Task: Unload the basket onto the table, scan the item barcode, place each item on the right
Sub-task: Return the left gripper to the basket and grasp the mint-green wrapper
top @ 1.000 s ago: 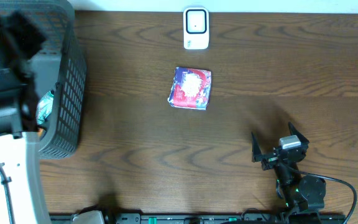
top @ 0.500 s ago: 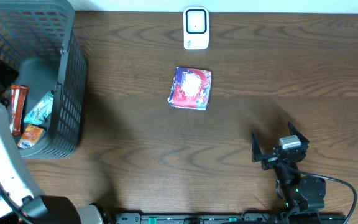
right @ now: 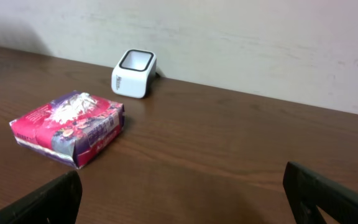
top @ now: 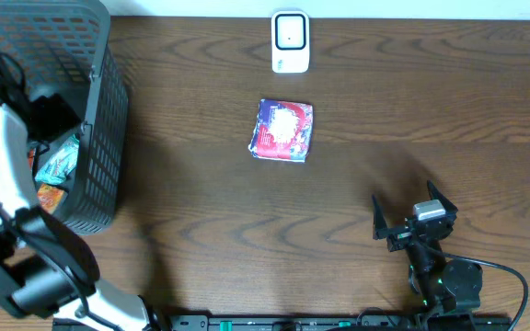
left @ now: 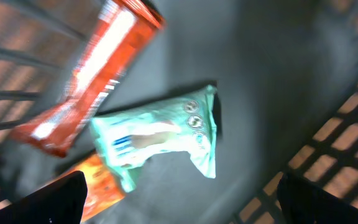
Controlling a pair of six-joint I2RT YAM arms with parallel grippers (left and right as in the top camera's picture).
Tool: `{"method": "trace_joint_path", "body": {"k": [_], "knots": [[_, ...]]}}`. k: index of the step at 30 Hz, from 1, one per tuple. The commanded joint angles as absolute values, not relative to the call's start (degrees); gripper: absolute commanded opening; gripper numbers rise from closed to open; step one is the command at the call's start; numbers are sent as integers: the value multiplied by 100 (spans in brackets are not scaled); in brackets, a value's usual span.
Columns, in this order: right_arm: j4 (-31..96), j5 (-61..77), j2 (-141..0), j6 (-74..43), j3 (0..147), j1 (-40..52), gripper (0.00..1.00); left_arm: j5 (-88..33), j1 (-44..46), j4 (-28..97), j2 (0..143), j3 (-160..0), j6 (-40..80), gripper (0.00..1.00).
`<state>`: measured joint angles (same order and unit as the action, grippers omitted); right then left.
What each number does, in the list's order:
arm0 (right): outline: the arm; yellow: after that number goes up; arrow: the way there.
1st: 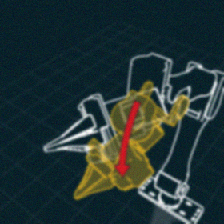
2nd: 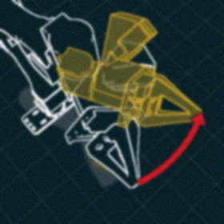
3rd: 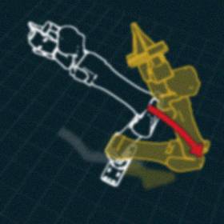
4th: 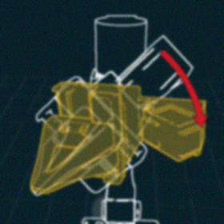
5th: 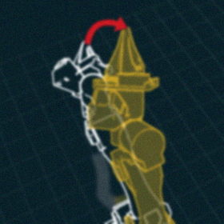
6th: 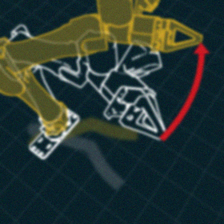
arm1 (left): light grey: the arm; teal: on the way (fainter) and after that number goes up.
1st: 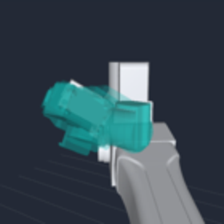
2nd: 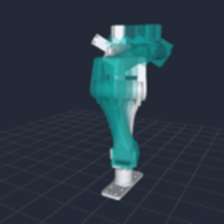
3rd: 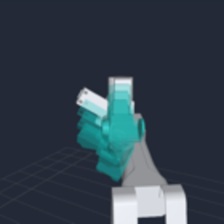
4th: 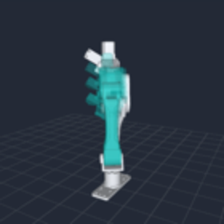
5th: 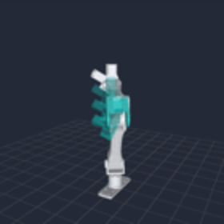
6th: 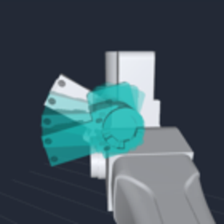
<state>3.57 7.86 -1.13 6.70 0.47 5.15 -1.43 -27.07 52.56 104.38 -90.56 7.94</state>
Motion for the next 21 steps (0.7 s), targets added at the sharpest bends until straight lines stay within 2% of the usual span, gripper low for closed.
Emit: {"method": "trace_joint_path", "body": {"k": [1,8,14,18,21], "knots": [[368,762,-119,628,32,530,99,-209,-2626,5212,10731,-9017,438,98],[366,764,-119,628,32,530,99,-180,-2615,4799,11159,-9017,-1,98],[366,764,-119,628,32,530,99,558,-2593,4790,11463,-9008,-198,100],[366,764,-119,628,32,530,99,429,-2563,4818,11651,-8978,-191,93],[366,762,-119,628,32,530,99,432,-2523,4764,11708,-8862,-191,92]]}}
